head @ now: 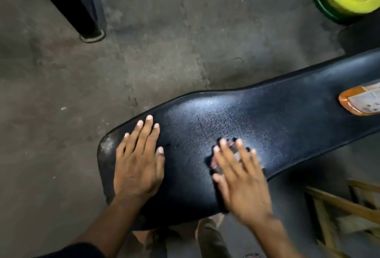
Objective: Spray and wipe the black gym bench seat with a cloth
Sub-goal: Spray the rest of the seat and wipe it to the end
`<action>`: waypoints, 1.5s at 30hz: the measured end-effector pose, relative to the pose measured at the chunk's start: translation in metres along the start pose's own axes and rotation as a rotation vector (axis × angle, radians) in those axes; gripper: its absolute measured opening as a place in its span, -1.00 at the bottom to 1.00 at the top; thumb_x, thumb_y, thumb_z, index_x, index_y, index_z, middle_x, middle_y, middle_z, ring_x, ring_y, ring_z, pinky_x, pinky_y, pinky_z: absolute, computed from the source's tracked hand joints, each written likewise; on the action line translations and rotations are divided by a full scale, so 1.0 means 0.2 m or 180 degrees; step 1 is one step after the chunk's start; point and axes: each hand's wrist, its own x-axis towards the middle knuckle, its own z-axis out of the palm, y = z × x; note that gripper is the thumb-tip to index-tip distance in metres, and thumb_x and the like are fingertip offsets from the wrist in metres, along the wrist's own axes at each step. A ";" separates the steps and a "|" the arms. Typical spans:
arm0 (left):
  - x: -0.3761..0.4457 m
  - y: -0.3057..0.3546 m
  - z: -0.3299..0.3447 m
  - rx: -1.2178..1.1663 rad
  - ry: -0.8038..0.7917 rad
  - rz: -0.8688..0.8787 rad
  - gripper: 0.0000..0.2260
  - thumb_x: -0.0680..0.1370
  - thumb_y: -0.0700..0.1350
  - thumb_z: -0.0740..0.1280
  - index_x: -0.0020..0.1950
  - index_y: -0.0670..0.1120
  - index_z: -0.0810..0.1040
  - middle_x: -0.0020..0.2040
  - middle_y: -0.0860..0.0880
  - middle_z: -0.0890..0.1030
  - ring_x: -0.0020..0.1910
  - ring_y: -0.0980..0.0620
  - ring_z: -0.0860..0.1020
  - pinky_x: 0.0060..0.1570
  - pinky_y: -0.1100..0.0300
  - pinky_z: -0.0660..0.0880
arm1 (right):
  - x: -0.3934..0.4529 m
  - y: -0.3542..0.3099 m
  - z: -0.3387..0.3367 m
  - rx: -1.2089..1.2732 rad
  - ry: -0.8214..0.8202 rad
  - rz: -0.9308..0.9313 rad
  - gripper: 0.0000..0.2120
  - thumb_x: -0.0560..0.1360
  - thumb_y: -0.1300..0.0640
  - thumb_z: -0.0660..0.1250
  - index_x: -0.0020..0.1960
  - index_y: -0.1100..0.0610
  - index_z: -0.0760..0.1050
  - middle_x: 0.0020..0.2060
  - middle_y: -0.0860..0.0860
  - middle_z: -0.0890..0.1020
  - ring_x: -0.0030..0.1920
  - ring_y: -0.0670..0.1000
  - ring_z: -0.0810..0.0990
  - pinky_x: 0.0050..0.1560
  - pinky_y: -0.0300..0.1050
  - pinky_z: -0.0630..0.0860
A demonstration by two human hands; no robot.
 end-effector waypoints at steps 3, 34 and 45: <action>0.00 0.00 0.01 -0.0040 0.0036 0.0001 -0.46 0.67 0.03 0.14 0.67 -0.02 0.31 0.75 0.04 0.19 0.72 0.02 0.17 0.66 -0.07 0.12 | 0.28 0.08 -0.08 0.0149 0.0213 0.0669 -0.40 0.75 -0.19 0.04 0.74 -0.03 0.26 0.76 -0.04 0.19 0.78 0.22 0.07 0.72 0.36 0.13; -0.25 -0.41 -0.08 -0.1063 -0.0079 -0.0239 -0.48 0.72 -0.01 0.08 0.72 0.00 0.25 0.76 0.10 0.11 0.75 0.10 0.01 0.68 -0.18 0.13 | -0.05 -0.47 0.07 -0.0159 0.0101 0.0046 -0.38 0.74 -0.21 0.09 0.75 -0.03 0.21 0.78 -0.07 0.14 0.79 0.21 0.03 0.69 0.43 0.15; -0.27 -0.45 0.00 -0.1305 0.0112 -0.0179 -0.48 0.73 -0.02 0.07 0.73 0.05 0.21 0.76 0.14 0.11 0.75 0.08 0.02 0.67 -0.21 0.15 | 0.43 -0.79 0.03 0.0031 0.0293 0.0247 -0.36 0.77 -0.19 0.00 0.78 0.04 0.12 0.79 -0.01 0.06 0.78 0.29 -0.04 0.72 0.43 -0.01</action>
